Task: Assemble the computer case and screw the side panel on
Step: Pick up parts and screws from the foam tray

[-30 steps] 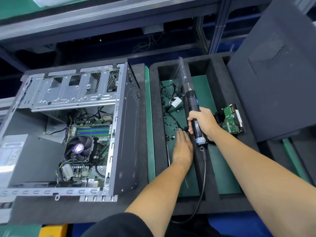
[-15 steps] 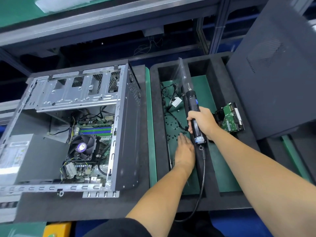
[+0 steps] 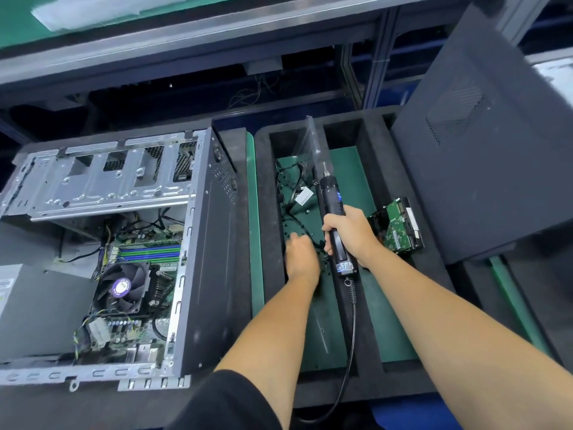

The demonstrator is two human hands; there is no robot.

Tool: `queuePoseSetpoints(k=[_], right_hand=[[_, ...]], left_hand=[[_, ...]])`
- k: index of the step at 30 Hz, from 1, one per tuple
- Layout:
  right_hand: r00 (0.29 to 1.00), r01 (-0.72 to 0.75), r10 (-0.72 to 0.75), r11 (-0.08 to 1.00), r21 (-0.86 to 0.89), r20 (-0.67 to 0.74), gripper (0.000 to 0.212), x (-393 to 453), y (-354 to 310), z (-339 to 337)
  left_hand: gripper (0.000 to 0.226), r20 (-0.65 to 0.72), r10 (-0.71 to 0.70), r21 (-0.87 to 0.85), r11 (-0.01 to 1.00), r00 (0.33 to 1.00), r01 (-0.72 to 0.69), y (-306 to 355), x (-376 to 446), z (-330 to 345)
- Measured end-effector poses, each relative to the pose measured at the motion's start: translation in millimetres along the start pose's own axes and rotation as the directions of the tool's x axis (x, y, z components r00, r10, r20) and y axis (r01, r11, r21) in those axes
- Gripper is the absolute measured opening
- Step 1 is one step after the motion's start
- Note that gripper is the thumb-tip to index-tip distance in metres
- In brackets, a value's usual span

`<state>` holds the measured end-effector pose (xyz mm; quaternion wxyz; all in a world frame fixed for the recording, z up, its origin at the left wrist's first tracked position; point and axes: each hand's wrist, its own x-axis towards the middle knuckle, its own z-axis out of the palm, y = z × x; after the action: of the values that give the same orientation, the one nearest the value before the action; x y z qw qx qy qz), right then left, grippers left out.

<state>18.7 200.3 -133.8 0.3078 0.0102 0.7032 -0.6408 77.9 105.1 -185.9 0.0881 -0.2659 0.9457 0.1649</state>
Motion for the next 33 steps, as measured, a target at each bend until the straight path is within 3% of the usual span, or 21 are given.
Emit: queuePoseSetpoints(k=[4, 12, 18, 21, 30, 33], right_hand=[[1.000, -0.018, 0.018, 1.000, 0.012, 0.012, 0.017, 2.8, -0.4, -1.5], [0.999, -0.028, 0.028, 1.000, 0.013, 0.029, 0.020, 1.5, -2.6, -3.2], [0.999, -0.016, 0.016, 1.000, -0.007, 0.029, 0.021, -0.2, -5.3, -2.3], [1.000, -0.009, 0.010, 1.000, -0.022, 0.021, 0.021, -2.8, -5.3, -1.9], [0.999, -0.001, -0.001, 0.999, -0.033, -0.052, 0.015, -22.5, 1.9, 0.2], [0.997, -0.006, 0.003, 0.999, -0.035, -0.082, 0.016, -33.9, 4.6, 1.4]], left_hand=[[0.031, -0.002, 0.066, 0.052, 0.997, 0.998, -0.066, 0.4, 4.8, 4.7], [0.014, 0.102, -0.013, -0.058, 0.998, 0.995, 0.019, 4.4, 12.4, -16.1], [0.002, 0.105, -0.136, -0.316, 0.935, 0.985, 0.163, 11.0, 13.4, -38.9], [0.008, 0.129, -0.160, -0.369, 0.908, 0.979, 0.197, 12.0, 15.2, -50.7], [0.009, 0.205, -0.059, -0.252, 0.961, 0.977, 0.111, 8.8, -3.5, -64.6], [0.027, 0.220, -0.023, -0.193, 0.979, 0.975, 0.066, 6.2, -16.0, -61.6]])
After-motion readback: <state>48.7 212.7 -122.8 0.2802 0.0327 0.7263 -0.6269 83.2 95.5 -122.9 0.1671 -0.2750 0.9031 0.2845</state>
